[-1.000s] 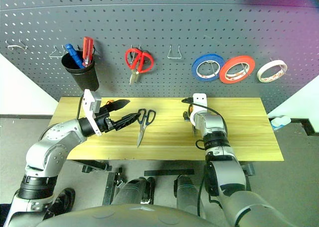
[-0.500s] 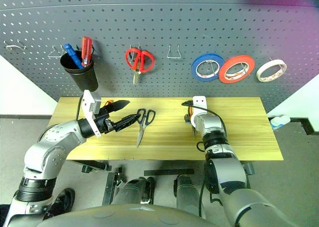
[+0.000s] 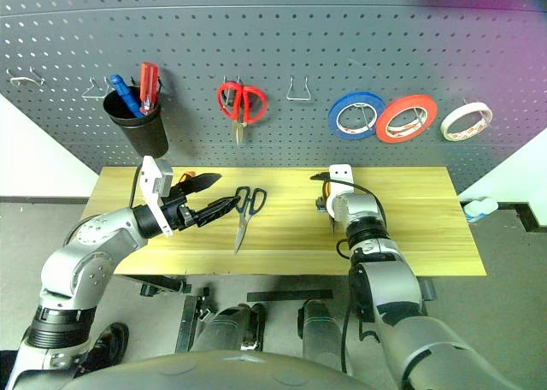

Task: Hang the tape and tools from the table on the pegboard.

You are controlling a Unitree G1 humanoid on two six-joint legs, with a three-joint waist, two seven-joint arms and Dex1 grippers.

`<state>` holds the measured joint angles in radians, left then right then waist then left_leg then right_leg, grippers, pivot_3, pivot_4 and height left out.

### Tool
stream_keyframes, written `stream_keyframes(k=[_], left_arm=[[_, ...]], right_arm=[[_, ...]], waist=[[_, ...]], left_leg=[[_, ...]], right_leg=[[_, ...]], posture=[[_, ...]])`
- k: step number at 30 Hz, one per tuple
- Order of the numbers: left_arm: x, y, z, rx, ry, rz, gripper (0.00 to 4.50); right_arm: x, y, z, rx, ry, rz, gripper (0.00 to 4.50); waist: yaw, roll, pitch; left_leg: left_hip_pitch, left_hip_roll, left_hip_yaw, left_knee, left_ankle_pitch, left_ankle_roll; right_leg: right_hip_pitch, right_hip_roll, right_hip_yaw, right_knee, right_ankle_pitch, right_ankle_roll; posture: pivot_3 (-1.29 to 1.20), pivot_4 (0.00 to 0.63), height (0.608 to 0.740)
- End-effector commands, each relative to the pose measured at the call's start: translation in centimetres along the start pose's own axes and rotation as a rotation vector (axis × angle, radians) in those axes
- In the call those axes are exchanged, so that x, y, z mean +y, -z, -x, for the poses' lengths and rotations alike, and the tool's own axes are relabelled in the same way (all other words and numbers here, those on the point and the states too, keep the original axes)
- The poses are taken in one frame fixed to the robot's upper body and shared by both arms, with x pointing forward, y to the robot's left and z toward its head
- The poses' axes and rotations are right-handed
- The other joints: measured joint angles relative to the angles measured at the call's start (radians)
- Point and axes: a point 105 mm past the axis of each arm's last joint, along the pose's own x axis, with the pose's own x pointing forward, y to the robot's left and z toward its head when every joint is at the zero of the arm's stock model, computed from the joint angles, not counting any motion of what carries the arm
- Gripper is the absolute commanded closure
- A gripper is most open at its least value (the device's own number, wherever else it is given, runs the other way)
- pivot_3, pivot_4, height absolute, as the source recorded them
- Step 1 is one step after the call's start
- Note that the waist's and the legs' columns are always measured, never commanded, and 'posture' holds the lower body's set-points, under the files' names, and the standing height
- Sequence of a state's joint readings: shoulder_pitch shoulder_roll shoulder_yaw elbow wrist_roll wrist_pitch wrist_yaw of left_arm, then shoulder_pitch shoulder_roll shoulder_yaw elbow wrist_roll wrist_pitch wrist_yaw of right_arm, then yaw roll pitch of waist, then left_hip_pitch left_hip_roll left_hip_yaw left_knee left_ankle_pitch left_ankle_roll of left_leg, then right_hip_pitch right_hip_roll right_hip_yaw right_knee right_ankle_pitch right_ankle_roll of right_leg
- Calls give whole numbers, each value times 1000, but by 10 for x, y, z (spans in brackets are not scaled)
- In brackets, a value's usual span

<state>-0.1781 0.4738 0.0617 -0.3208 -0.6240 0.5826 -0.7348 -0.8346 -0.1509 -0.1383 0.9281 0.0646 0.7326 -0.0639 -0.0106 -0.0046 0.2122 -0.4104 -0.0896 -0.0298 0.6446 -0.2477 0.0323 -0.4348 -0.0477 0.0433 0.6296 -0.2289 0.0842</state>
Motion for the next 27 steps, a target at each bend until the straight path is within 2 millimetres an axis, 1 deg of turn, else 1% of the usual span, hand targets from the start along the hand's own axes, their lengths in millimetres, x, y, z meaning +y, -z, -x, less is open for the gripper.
stream_keyframes(k=[1, 3, 7, 11, 14, 18, 20, 27], left_arm=[[-6, -12, 1, -39, 13, -36, 0], [-6, -12, 1, -40, 12, -34, 0], [-6, -11, 1, -38, 10, -32, 0], [-7, -11, 1, -39, 10, -31, 0], [-7, -11, 1, -40, 8, -30, 0], [-7, -10, 2, -38, 5, -28, 0], [-8, -10, 2, -38, 5, -27, 0], [-7, -13, 3, -41, 4, -28, 0]], right_arm=[[2, -7, 2, 4, -5, -24, 30], [4, -5, 2, 19, -17, -43, 30], [7, -11, 4, 12, -24, -28, 30], [6, -10, 3, 8, -16, -11, 30], [5, -10, 3, 8, -6, -17, 545], [3, -10, 2, 3, 3, 2, 1855], [2, -9, 2, 2, 7, 9, 2390], [-2, -9, 1, 1, 19, 9, 2391]], waist=[[0, 0, 0], [0, 0, 0], [0, 0, 2], [0, -1, 4], [0, -2, 5], [0, -2, 6], [0, -2, 6], [0, -4, 8]], left_leg=[[0, 0, 0, 0, 0, 0], [0, 0, 0, 0, 0, 0], [0, 0, 0, 0, 0, 0], [0, 0, 0, 0, 0, 0], [0, 0, 0, 0, 0, 0], [0, 0, 0, -1, 0, 0], [0, 0, 0, -1, 0, 0], [0, 0, 0, -1, 0, 0]], right_leg=[[0, 0, 0, 0, 0, 0], [0, 0, 0, 0, 0, 0], [0, 0, 0, 0, 0, 0], [0, 0, 0, 0, 0, 0], [0, 0, 0, -1, 0, 0], [0, 0, 0, -1, 0, 0], [0, 0, 0, -1, 0, 0], [0, -1, 0, -1, -1, -1]], posture=[[148, 224, 740], [149, 227, 740], [148, 228, 740], [149, 232, 740], [149, 234, 740], [149, 236, 740], [151, 237, 740], [152, 240, 740]])
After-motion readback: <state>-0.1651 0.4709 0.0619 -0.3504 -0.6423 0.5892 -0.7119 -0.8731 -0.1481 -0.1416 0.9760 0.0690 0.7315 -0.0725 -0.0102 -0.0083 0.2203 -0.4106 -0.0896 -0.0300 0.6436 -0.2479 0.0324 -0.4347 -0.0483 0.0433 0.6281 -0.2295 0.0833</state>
